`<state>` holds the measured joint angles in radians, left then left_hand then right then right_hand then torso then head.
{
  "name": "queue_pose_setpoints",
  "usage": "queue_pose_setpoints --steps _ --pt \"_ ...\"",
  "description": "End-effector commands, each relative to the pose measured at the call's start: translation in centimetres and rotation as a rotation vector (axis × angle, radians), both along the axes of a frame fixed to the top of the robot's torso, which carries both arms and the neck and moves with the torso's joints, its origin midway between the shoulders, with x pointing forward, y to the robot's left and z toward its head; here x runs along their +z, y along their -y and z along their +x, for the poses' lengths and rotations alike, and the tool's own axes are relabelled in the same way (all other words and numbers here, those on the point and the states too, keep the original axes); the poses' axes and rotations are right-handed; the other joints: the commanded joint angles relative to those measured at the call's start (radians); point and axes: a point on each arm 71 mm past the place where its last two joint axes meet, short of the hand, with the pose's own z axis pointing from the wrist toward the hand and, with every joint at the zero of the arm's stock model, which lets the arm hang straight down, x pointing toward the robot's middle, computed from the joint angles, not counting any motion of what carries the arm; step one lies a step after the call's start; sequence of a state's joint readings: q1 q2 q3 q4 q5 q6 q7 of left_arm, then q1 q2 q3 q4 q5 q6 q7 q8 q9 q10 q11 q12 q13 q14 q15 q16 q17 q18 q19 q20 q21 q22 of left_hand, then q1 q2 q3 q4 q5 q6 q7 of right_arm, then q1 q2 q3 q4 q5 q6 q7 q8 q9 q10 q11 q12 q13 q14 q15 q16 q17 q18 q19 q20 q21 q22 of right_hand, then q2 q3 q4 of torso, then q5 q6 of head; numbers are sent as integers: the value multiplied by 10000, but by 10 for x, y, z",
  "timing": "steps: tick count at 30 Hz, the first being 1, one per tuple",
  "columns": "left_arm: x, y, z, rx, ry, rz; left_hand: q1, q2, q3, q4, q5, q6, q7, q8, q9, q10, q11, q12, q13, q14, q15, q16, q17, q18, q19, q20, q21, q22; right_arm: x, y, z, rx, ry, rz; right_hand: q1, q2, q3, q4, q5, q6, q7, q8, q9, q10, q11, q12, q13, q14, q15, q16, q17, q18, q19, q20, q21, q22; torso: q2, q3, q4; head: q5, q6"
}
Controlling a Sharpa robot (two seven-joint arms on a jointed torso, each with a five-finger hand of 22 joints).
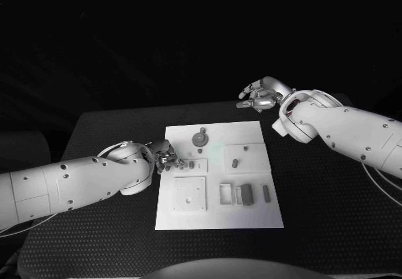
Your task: Assemble the parts on the task board
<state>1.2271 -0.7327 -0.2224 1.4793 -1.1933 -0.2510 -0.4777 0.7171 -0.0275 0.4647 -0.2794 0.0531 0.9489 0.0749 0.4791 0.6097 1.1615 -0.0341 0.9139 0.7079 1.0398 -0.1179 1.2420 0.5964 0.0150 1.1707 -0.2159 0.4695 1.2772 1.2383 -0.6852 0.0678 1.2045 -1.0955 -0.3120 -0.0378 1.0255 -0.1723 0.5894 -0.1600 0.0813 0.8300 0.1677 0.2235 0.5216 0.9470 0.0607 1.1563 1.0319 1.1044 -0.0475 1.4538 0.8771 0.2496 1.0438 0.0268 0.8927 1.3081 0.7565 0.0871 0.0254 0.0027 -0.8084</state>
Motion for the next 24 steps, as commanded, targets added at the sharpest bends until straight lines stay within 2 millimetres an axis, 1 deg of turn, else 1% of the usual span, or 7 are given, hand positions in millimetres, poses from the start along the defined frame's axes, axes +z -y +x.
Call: queue_pose_setpoints --steps 1,8,15,16,18,22,24 --pt "-3 2 -1 -189 -253 144 43 93 19 -69 1 87 -14 41 11 80 -28 -12 -14 71 6 69 -15 175 68 33 -53 14 0 -2 -1 163 -23 -17 -86 21 14 58 -26 3 47 -31 -15 -87 -4 69 -9 -52 4 -52 -17 122 22 -55 -68 178 3 0 5 -7 -8" --pt "-5 5 0 -242 -381 138 98 141 10 -63 8 135 -28 44 14 95 -41 -8 -24 82 4 79 -21 172 79 32 -53 26 0 -2 -1 170 -23 -15 -85 21 14 57 -26 2 47 -31 -16 -88 -4 70 -10 -52 4 -52 -18 122 22 -55 -69 178 8 -8 8 -23 -16" --pt "-6 6 2 -205 -380 107 177 218 2 -74 11 193 -49 47 18 118 -61 -6 -39 98 6 88 -30 174 90 28 -56 42 0 -2 0 177 -23 -14 -86 22 14 56 -26 1 47 -30 -16 -88 -4 70 -11 -52 4 -52 -18 122 22 -55 -69 178 3 -7 4 -18 -25" --pt "-7 6 2 -191 -379 95 211 270 4 -74 11 200 -51 42 18 122 -64 -9 -46 100 6 89 -35 173 91 29 -59 47 0 -2 0 177 -22 -14 -85 22 14 56 -26 1 47 -30 -16 -88 -4 71 -11 -52 4 -52 -18 122 22 -55 -69 178 2 -8 7 -22 -28" --pt "-7 6 2 -186 -388 76 320 483 5 -73 -10 213 -50 22 17 129 -64 -16 -66 100 10 92 -49 168 92 33 -70 64 0 -2 0 173 -18 -13 -86 22 14 57 -26 1 47 -30 -16 -88 -4 71 -11 -53 4 -52 -18 122 22 -54 -69 178 2 -8 10 -28 -27" --pt "-7 7 2 -191 -368 46 511 740 35 -63 -28 205 -39 -3 23 123 -52 -25 -85 90 17 95 -63 163 88 41 -90 83 0 -2 -1 174 -15 -13 -86 22 13 56 -26 1 47 -29 -17 -89 -4 71 -12 -53 4 -52 -19 122 22 -54 -70 178 3 -9 10 -32 -25" --pt "-7 8 2 -210 -383 38 610 818 26 -89 -28 200 -36 -12 28 122 -49 -24 -90 84 20 99 -67 161 82 44 -96 95 0 -2 -1 179 -14 -12 -86 22 13 57 -26 1 47 -29 -17 -89 -4 71 -12 -53 4 -52 -19 122 21 -54 -70 178 0 -8 8 -26 -18"
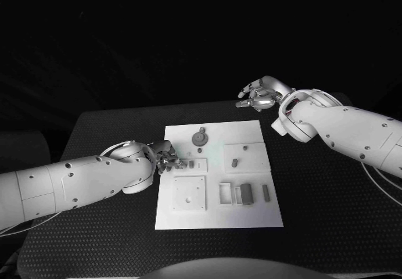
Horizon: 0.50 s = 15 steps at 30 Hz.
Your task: Assemble the parts on the task board
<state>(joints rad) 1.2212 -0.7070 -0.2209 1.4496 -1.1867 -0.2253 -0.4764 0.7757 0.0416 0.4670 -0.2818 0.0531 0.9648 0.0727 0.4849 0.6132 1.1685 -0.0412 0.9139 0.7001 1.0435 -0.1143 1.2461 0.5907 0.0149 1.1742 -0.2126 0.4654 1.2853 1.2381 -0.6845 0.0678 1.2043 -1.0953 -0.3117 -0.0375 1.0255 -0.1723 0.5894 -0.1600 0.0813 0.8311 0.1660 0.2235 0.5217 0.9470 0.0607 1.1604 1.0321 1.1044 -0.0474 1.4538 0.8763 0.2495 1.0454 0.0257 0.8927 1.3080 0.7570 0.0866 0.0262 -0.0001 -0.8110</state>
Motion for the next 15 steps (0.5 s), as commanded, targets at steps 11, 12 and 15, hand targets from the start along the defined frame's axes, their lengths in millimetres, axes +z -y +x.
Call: queue_pose_setpoints --steps 11,12,15 --pt "-4 4 -2 -258 -343 -38 1565 513 -41 -106 -28 114 -33 -75 70 91 5 -5 -49 45 6 123 -38 161 31 30 -62 176 0 -1 0 170 -19 -19 -88 22 12 57 -26 -10 64 -28 -19 -91 -3 30 -16 -56 5 -54 -12 123 3 -42 -72 178 -7 0 -3 -7 -17" --pt "-4 4 -2 -252 -345 -47 1610 525 -46 -106 -28 136 -40 -64 77 98 -1 -3 -51 49 8 126 -38 161 34 31 -61 182 0 -1 0 171 -18 -19 -88 22 12 57 -26 -10 64 -28 -19 -91 -3 30 -16 -56 5 -54 -12 123 3 -42 -72 178 -7 0 -3 -7 -17" --pt "-4 3 -2 -200 -340 -101 2077 341 365 35 -44 306 -107 44 156 176 -57 -15 -83 100 13 147 -52 160 108 47 -72 191 0 -1 0 170 -20 -19 -89 23 12 57 -26 -10 64 -27 -19 -91 -3 30 -17 -56 5 -54 -12 123 2 -41 -73 178 -6 1 -3 -10 -20"
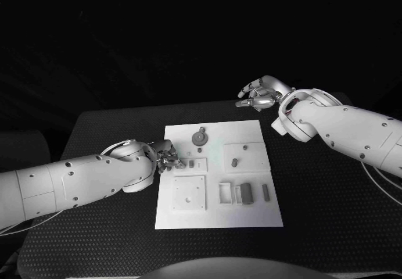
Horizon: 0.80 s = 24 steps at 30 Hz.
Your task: Assemble the parts on the task board
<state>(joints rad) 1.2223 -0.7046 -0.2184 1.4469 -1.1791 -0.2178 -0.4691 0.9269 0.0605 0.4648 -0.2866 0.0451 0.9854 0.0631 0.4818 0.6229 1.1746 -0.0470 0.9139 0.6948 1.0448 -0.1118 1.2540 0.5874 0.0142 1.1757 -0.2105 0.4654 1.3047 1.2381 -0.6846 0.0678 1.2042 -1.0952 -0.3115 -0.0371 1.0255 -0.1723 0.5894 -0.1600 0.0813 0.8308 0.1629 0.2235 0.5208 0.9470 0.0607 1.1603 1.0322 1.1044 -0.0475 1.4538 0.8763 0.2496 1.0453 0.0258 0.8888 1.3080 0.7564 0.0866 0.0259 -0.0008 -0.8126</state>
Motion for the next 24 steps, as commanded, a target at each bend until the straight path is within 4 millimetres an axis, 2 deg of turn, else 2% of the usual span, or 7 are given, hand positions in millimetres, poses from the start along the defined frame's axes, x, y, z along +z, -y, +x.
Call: queue_pose_setpoints --steps 1,13,24 --pt "-5 1 -3 -135 -267 -47 574 145 508 125 31 129 -12 105 92 138 -5 -19 -39 102 -4 71 -24 161 119 30 -76 -4 0 -2 0 169 -19 -19 -89 23 12 57 -26 -7 96 -27 -9 -92 -3 30 -18 -56 5 -54 -13 122 3 -43 -34 178 0 2 -1 -5 -3" --pt "-1 -2 -1 119 -40 -263 505 205 812 74 31 200 -75 346 441 225 -63 -17 -60 176 -10 102 -42 169 217 24 -77 42 -1 -1 -1 162 -28 -16 -92 23 11 59 -26 -8 96 -26 -10 -93 -3 30 -20 -58 5 -55 -14 122 2 -42 -35 178 6 -5 -5 -8 23" --pt "7 -2 1 245 92 -546 468 255 885 40 31 127 -81 403 603 253 -71 -8 -61 206 -27 116 -49 176 254 13 -74 67 -2 -2 -1 170 -50 -18 -95 24 10 60 -26 -10 96 -26 -12 -94 -3 31 -21 -59 6 -56 -15 122 0 -41 -36 178 0 -2 6 -19 14"
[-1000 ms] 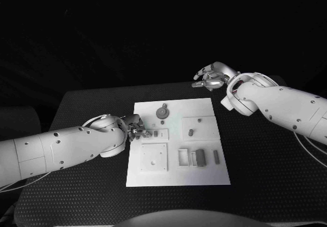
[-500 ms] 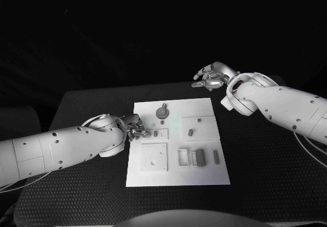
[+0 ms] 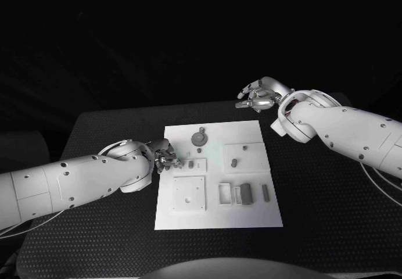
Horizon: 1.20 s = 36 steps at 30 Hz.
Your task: Assemble the parts on the task board
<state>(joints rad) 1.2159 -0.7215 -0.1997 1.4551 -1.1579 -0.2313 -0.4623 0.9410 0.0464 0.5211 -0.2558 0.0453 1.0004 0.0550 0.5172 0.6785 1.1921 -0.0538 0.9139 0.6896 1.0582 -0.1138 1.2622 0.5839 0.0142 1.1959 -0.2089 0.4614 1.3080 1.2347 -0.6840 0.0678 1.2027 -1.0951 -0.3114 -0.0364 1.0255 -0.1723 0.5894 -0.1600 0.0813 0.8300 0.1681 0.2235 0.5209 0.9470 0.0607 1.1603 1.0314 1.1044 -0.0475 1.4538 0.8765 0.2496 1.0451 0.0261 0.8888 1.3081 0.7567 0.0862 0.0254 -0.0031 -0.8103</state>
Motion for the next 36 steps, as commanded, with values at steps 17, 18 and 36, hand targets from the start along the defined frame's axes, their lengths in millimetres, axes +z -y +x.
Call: queue_pose_setpoints --steps 17,18,36 --pt "2 3 4 37 -181 -193 331 407 367 -293 29 -60 -3 69 128 88 -6 -1 -7 85 -16 42 -16 180 68 -11 -31 51 0 -2 0 181 -31 -19 -97 24 10 61 -26 -3 44 -25 -15 -96 -2 33 -16 -61 6 -57 -17 122 1 -43 -38 178 -4 5 12 5 -5" --pt "2 2 5 30 -246 -182 333 413 374 -295 29 -66 -2 70 137 88 -6 -1 -6 85 -17 42 -16 180 67 -12 -32 53 0 -2 0 182 -31 -18 -97 24 10 61 -26 -3 44 -25 -15 -96 -2 33 -16 -61 6 -57 -17 122 1 -43 -38 178 -4 6 11 5 -10" --pt "15 -16 30 250 -2620 -1276 437 501 482 -351 31 -193 24 26 490 21 21 21 21 2 23 87 -2 171 -24 4 -43 150 -1 -3 0 174 -40 -21 -92 25 10 55 -25 -5 44 -23 -16 -97 -2 34 -19 -62 6 -57 -19 122 -1 -43 -39 178 6 10 -13 23 20"
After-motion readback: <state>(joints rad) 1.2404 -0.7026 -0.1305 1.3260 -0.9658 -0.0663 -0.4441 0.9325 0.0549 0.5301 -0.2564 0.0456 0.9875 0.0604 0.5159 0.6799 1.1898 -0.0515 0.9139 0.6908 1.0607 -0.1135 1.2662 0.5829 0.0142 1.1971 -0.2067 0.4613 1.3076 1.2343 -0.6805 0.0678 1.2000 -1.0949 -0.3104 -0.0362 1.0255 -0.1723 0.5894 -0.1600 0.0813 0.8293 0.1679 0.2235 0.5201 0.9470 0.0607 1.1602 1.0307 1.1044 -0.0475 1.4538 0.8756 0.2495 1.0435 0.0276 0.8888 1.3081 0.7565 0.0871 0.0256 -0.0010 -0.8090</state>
